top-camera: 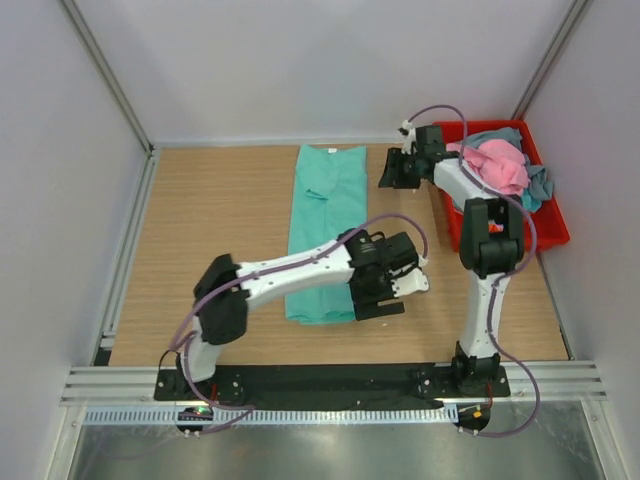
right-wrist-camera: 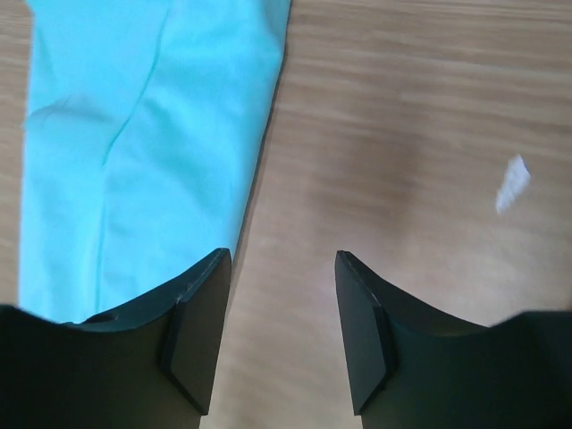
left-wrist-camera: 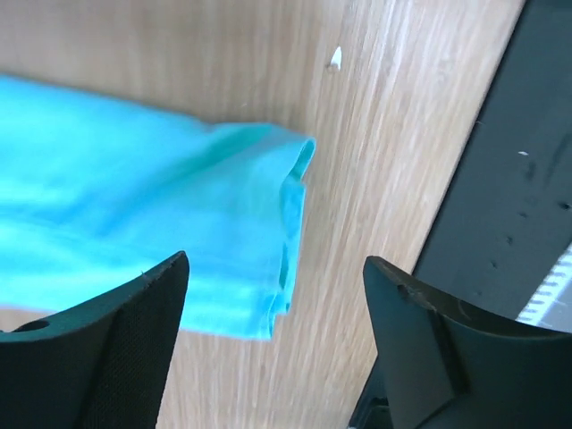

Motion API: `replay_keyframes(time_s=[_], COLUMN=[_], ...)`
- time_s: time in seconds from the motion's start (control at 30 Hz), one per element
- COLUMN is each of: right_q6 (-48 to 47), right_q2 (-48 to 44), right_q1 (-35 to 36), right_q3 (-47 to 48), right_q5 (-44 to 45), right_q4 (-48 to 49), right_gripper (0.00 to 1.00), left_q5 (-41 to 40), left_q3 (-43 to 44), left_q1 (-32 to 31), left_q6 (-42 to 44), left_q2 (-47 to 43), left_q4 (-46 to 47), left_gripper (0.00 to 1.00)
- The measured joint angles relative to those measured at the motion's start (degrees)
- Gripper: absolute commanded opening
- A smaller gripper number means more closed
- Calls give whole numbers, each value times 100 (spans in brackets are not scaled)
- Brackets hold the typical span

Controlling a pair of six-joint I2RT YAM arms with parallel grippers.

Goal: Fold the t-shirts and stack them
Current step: Fold the tshirt

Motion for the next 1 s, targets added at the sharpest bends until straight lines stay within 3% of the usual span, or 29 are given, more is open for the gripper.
replay_keyframes(time_s=[0.2,0.33,0.53,0.87,1.0], right_q6=[240,584,935,1604,1650], right_q2=[-2570,-3458,-2918,-2645,-2647], right_q1=[-87,-26,-90,-136,-136], right_q3=[-1958,-3047,-3910,-5493,-5639], right_q5=[-247,-850,-1847,-2848,-3069], right_q4=[286,509,192,240,203], right_gripper=[57,58,60,66,67], left_q5=[-275,-238,275,1637,1893], left_q3=[-1161,-2232,-3899,-5388,-5689], left_q1=[304,1325,2988,4745,4885], left_q6=[-291,-966,-2354,-4203,-4592], left_q2=[-2382,-3193,-3215,-3263,-3263], left_q4=[737,1298,2098,3237,3477], left_gripper=[83,79,75,70,68])
